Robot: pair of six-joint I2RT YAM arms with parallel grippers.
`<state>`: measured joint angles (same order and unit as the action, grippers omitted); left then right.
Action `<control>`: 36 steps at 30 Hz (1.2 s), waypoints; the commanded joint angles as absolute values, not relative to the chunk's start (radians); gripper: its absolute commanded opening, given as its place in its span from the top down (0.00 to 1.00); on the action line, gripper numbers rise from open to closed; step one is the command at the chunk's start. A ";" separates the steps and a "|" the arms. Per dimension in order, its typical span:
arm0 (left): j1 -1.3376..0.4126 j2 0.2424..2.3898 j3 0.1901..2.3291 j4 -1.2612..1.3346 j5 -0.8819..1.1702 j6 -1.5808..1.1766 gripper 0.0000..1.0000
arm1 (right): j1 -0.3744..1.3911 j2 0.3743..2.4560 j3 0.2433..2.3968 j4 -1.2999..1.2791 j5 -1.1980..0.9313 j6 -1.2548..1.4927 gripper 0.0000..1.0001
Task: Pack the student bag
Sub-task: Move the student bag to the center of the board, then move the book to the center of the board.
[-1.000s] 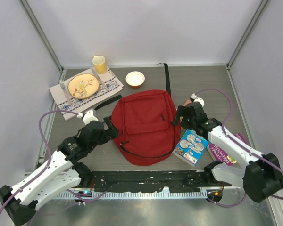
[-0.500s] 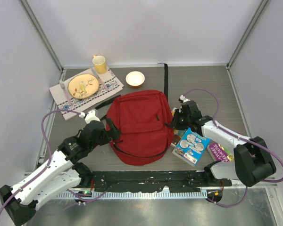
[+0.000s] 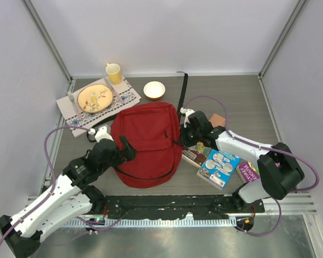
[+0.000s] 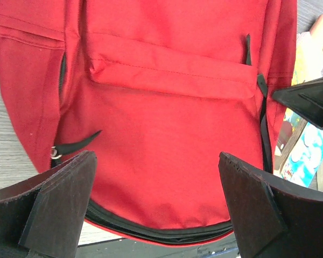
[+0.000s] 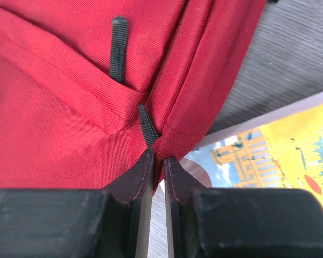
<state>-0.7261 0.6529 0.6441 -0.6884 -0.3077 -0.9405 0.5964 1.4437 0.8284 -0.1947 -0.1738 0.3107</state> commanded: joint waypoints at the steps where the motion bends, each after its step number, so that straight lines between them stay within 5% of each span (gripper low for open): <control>1: -0.724 0.630 0.689 -0.712 -0.339 -0.917 0.00 | 0.644 1.466 0.910 -0.192 -0.109 0.227 0.81; 8: -0.723 0.629 0.693 -0.709 -0.333 -0.914 0.00 | 0.646 1.600 1.038 -0.202 -0.011 0.225 0.73; 16: -0.723 0.702 0.681 -0.582 -0.230 -0.910 0.01 | 0.637 1.434 0.976 -0.299 0.190 0.357 0.26; 26: -0.799 1.012 0.902 -0.425 -0.172 -0.799 0.01 | 0.341 0.896 0.720 -0.517 0.345 0.652 0.10; 30: -0.871 1.208 1.047 -0.408 -0.175 -0.744 0.00 | 0.224 0.822 0.755 -0.745 0.457 0.741 0.00; 36: -0.923 1.373 1.190 -0.348 -0.085 -0.713 0.00 | 0.012 0.834 0.834 -0.951 0.583 0.846 0.00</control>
<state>-0.9077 1.3098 1.1210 -0.4210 -0.1623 -0.7662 0.1184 0.8268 0.7593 -0.7666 0.4484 0.7231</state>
